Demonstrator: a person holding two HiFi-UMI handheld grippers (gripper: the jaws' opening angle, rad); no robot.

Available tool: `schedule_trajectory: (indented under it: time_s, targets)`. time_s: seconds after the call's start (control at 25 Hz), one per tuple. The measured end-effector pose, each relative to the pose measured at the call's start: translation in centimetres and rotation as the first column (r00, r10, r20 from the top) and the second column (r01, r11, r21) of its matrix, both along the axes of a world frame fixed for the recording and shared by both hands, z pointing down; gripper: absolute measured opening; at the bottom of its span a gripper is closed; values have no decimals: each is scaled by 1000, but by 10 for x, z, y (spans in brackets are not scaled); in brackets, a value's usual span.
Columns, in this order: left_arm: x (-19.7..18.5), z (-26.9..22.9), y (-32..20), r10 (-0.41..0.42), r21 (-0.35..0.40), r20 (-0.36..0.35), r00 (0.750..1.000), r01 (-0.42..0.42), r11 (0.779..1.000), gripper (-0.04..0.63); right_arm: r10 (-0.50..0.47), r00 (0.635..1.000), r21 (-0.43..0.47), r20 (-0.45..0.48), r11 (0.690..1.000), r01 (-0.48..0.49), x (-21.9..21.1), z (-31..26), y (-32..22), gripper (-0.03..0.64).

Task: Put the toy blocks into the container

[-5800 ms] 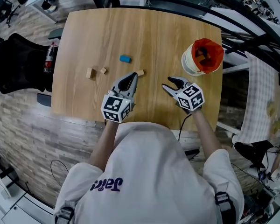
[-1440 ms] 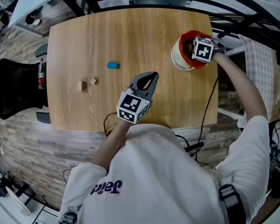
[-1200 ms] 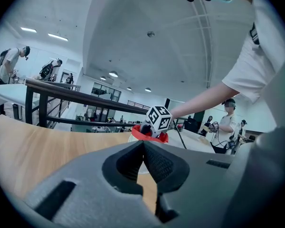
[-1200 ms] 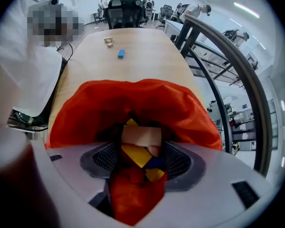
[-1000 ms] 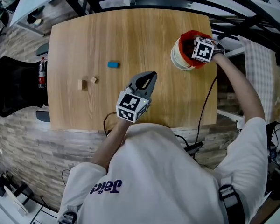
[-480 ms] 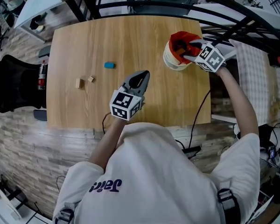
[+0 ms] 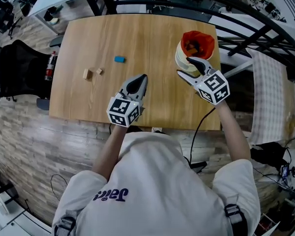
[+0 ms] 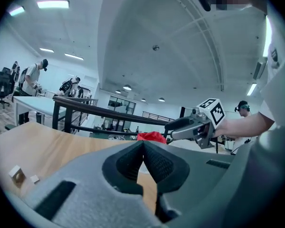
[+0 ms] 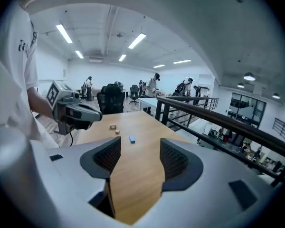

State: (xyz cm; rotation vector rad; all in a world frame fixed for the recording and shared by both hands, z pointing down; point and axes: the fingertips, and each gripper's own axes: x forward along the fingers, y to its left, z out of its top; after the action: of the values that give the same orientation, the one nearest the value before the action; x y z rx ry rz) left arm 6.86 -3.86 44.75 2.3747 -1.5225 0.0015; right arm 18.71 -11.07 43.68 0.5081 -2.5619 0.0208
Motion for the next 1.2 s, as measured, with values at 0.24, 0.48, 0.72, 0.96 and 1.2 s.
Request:
schedule_trajectory:
  time_s: [0.24, 0.48, 0.72, 0.96, 1.2]
  targets:
    - [-41, 9, 34, -112, -8, -4, 994, 112, 994, 8, -16, 991, -19, 135, 1000, 19, -63, 3, 45, 264]
    - [-99, 20, 41, -170, -8, 2, 985, 170, 985, 8, 20, 979, -136, 205, 991, 9, -136, 33, 70, 264]
    - [-191, 27, 44, -263, -21, -10, 965, 263, 965, 8, -18, 984, -201, 179, 978, 54, -231, 61, 82, 264]
    - [-272, 42, 60, -362, -47, -7, 932, 361, 931, 8, -130, 986, -212, 104, 966, 150, -316, 92, 95, 264]
    - [-331, 64, 70, -437, -99, -31, 899, 433, 896, 8, -198, 979, -256, 40, 945, 202, -380, 130, 98, 264]
